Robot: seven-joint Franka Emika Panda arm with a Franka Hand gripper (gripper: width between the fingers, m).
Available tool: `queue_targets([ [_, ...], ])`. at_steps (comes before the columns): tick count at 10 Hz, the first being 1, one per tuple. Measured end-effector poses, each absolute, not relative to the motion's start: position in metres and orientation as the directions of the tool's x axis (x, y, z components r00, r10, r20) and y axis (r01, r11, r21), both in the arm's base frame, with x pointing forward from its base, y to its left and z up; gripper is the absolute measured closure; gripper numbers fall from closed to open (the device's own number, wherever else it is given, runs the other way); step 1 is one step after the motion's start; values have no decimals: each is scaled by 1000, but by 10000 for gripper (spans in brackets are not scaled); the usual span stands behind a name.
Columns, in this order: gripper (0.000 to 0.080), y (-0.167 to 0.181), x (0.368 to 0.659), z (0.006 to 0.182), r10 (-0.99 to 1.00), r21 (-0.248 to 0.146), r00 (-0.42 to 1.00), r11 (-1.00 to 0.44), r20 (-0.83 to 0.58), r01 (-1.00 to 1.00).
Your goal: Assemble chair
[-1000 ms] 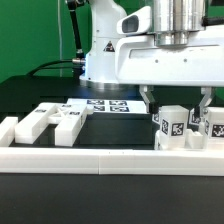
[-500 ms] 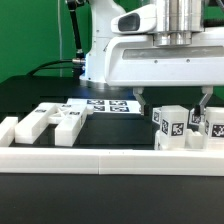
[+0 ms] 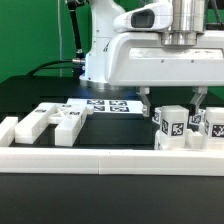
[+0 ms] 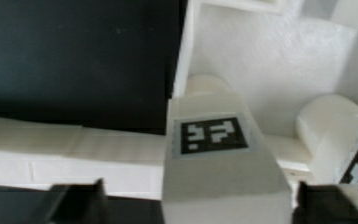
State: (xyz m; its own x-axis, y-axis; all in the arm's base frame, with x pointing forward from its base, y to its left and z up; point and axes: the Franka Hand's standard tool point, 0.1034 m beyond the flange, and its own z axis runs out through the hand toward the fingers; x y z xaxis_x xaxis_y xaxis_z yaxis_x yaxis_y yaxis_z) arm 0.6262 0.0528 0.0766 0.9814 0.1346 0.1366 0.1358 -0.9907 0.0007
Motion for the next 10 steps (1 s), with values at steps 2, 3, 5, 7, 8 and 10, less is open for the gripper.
queue_targets([
  [2,434,53,626,77,123,-1,983,-992,136,125],
  [3,509,53,626,76,123,-1,983,-992,136,125],
  [5,509,53,626,77,17,-19,991,-1000,136,20],
  [7,509,50,626,77,-155,-59,979,-987,133,-149],
  [8,509,50,626,77,-289,-87,950,-956,122,-280],
  [10,509,51,626,77,-475,-116,875,-878,99,-464],
])
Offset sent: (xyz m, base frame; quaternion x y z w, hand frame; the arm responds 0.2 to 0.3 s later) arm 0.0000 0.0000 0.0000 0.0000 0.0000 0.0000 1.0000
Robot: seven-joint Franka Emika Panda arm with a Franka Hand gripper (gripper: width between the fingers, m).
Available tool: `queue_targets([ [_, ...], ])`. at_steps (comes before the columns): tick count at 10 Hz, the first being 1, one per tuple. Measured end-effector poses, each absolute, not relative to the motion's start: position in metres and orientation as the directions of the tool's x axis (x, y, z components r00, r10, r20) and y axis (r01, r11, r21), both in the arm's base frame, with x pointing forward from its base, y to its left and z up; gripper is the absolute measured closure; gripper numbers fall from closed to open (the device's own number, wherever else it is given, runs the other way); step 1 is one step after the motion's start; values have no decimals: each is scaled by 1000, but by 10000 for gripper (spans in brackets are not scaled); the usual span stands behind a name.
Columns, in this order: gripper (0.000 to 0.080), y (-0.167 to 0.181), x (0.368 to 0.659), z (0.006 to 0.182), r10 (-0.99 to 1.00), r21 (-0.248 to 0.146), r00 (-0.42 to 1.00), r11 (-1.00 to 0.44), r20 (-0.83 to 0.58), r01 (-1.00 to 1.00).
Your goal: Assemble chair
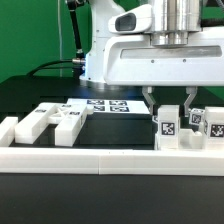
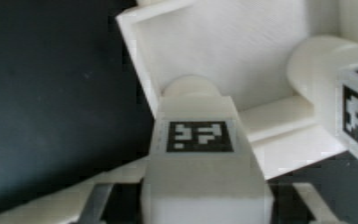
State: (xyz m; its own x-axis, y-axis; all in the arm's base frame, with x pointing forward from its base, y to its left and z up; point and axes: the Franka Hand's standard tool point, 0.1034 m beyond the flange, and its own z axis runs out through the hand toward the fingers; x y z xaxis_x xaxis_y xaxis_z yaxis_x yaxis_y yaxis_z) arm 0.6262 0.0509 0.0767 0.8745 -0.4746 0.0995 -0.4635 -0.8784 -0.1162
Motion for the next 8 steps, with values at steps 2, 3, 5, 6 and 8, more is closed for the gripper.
queue_targets([
  [2,509,53,626,77,-649,-138,758,-759,71,-636],
  [3,509,54,626,77,-710,-144,702,-702,59,-698],
  [5,508,56,626,77,-827,-149,561,-559,36,-815],
  [6,508,55,626,77,-874,-149,485,-483,24,-863],
  [8,508,54,626,78,-912,-150,411,-408,13,-901],
])
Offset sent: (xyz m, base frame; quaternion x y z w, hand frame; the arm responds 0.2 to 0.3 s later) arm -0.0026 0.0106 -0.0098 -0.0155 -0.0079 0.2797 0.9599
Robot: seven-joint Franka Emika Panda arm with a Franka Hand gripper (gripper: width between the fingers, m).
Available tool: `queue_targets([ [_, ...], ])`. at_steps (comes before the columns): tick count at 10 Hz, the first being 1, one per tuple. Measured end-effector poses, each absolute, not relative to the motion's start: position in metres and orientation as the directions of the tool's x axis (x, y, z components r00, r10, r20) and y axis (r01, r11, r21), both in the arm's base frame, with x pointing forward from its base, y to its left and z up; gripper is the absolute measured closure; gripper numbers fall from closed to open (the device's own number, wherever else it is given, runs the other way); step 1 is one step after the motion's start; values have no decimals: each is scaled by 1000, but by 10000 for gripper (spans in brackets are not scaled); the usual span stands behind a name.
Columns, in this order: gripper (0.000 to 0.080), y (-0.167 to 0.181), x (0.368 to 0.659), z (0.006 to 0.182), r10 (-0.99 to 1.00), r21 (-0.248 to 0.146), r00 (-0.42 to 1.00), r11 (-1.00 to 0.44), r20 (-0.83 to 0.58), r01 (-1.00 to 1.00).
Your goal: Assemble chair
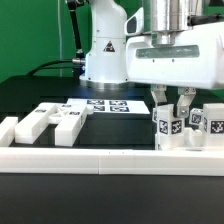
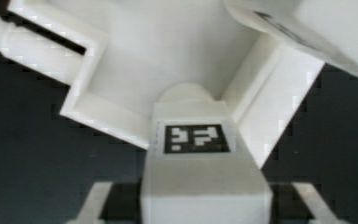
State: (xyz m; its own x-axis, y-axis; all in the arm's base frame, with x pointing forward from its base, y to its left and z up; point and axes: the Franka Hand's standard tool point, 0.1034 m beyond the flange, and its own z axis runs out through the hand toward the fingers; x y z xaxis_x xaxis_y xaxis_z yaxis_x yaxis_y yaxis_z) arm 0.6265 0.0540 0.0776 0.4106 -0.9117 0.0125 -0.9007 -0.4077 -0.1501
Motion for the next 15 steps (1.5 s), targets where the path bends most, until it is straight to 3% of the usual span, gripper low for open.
queue_targets([
  [1,508,54,627,78,-929,-151,371,-368,6,-918],
  [3,508,54,627,78,-904,-150,426,-424,16,-893],
  [4,263,53,627,78,-886,-150,464,-461,23,-874],
  [5,263,53,627,78,-855,-146,517,-516,33,-844],
  [6,186,53,627,78,-776,-140,628,-629,53,-765],
  [7,158,56,626,78,-708,-135,703,-705,66,-697],
  [10,151,55,628,80,-445,-109,889,-894,111,-434],
  [15,150,55,627,79,-114,-60,984,-992,140,-107],
])
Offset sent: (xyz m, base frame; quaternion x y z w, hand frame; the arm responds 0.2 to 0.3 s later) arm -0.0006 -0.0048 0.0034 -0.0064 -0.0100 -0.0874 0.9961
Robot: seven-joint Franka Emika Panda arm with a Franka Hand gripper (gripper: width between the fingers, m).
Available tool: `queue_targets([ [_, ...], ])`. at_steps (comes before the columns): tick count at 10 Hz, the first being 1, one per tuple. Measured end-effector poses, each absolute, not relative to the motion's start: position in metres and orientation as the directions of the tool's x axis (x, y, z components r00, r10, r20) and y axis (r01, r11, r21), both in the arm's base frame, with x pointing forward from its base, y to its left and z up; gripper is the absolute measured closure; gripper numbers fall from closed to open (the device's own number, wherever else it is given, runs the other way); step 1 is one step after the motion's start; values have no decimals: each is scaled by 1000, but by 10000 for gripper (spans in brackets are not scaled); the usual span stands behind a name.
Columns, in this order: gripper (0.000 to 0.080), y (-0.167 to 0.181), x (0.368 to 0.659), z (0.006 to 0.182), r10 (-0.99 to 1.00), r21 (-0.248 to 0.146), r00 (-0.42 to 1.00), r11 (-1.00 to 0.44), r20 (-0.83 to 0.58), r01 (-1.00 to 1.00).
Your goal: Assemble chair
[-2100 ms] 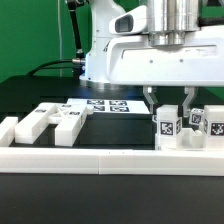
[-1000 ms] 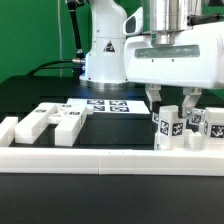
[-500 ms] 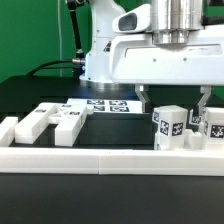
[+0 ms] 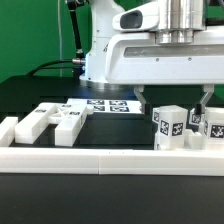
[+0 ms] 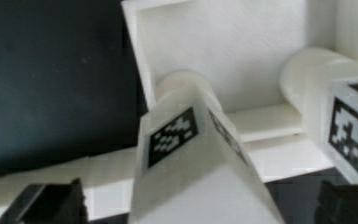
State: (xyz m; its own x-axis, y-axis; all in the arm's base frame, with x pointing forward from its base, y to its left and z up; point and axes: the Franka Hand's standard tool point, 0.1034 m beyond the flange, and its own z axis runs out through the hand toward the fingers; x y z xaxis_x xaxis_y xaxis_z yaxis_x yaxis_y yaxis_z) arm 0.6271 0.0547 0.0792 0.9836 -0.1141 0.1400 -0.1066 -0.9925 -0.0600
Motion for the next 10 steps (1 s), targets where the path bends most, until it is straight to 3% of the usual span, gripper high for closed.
queue_targets([
  [4,150,51,628,79,143,-11,979,-989,147,146],
  [5,256,51,627,79,143,-11,979,-989,147,146],
  [6,256,51,627,79,141,-11,979,-989,147,144],
  [7,428,51,627,79,125,-14,981,-992,147,129],
  [8,512,51,627,79,114,-15,983,-993,147,117],
  [10,512,51,627,79,41,-27,988,-999,146,45],
])
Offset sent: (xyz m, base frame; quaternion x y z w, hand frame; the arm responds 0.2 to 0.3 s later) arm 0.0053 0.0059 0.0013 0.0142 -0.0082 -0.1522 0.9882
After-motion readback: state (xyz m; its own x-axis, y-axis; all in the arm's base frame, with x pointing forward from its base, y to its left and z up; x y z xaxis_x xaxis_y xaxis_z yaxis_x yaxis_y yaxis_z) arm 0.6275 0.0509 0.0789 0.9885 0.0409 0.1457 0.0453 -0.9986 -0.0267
